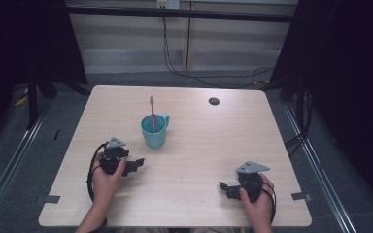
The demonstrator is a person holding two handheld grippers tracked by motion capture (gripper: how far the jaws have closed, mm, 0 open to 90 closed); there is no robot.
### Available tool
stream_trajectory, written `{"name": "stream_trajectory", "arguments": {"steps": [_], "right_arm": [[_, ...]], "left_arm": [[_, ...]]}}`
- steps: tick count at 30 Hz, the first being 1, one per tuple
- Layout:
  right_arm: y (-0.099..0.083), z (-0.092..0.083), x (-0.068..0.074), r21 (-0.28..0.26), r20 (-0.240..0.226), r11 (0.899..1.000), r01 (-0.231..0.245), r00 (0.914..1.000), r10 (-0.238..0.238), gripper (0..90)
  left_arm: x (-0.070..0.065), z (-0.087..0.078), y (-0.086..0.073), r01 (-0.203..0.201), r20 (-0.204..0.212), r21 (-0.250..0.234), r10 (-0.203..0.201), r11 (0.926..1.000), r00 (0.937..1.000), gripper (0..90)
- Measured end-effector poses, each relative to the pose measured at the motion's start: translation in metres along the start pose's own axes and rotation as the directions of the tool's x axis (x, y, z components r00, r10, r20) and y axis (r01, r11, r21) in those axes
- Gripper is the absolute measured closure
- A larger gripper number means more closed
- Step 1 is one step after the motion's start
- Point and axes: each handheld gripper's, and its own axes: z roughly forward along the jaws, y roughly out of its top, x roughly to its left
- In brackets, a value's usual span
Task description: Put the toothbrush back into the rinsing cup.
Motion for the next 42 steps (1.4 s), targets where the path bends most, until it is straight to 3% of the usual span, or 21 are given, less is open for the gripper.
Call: {"name": "stream_trajectory", "arguments": {"steps": [6, 10, 13, 22, 26, 27, 42], "right_arm": [[0.0, 0.0, 0.0, 0.0, -0.001, 1.0, 0.002, 1.0, -0.002, 13.6], [0.0, 0.0, 0.0, 0.001, -0.002, 1.0, 0.005, 1.0, -0.005, 13.5], [0.0, 0.0, 0.0, 0.001, -0.003, 1.0, 0.006, 1.0, -0.006, 13.6], [0.0, 0.0, 0.0, -0.001, -0.006, 1.0, 0.009, 0.9999, -0.009, 13.6], [0.0, 0.0, 0.0, 0.0, -0.006, 1.0, 0.006, 1.0, -0.006, 13.6], [0.0, 0.0, 0.0, 0.0, -0.006, 1.0, 0.006, 1.0, -0.006, 13.5], [0.0, 0.0, 0.0, 0.0, -0.01, 1.0, 0.01, 0.9999, -0.01, 13.5]], "left_arm": [[-0.003, 0.002, -0.003, -0.024, -0.012, 0.003, 0.024, 0.9997, 0.9996, 21.7], [-0.004, 0.003, -0.005, -0.076, -0.012, 0.005, 0.076, 0.9971, 0.997, 19.9], [-0.005, 0.004, -0.008, -0.075, -0.013, -0.017, 0.074, 0.9971, 0.9971, 18.4], [-0.01, 0.006, -0.007, -0.119, -0.035, 0.005, 0.119, 0.9929, 0.9922, 15.5], [-0.013, 0.007, -0.007, -0.146, -0.059, 0.018, 0.147, 0.9891, 0.9874, 15.5], [-0.013, 0.007, -0.007, -0.171, -0.066, 0.031, 0.173, 0.9848, 0.9828, 15.2], [-0.014, 0.007, -0.007, -0.173, -0.067, 0.031, 0.174, 0.9845, 0.9824, 14.5]]}}
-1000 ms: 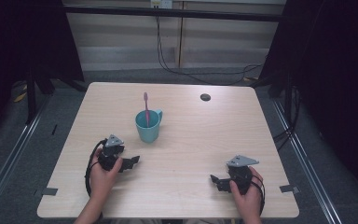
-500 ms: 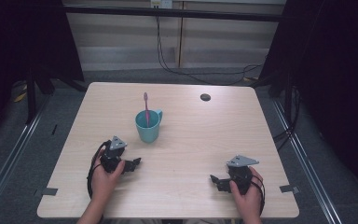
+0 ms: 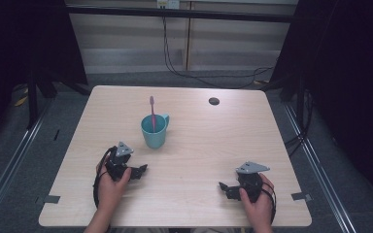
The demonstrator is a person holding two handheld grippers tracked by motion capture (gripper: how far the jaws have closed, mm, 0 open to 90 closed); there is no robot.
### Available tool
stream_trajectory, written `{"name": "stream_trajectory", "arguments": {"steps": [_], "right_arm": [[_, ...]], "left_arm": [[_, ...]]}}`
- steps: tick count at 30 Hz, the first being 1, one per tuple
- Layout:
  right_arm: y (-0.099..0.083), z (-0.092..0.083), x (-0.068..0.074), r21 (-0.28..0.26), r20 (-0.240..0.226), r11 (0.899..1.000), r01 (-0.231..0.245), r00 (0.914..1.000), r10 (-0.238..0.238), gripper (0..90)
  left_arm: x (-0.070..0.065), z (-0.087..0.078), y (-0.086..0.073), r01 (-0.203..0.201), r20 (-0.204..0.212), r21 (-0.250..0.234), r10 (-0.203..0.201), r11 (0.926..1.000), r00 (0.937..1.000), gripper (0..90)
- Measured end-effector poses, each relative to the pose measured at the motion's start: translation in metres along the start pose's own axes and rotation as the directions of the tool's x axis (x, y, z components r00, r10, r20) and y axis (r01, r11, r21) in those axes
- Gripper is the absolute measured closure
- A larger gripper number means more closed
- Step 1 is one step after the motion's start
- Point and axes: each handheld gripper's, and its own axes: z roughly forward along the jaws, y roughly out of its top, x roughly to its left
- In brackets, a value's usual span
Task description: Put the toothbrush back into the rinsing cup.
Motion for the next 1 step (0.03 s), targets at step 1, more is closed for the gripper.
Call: {"name": "stream_trajectory", "arguments": {"steps": [1], "right_arm": [[0.0, -0.0001, 0.0001, 0.001, 0.0, 1.0, -0.001, 1.0, 0.001, 13.5]], "left_arm": [[0.0001, 0.0001, 0.0, 0.0, 0.0, -0.001, 0.0, 1.0, 1.0, 14.5]]}}
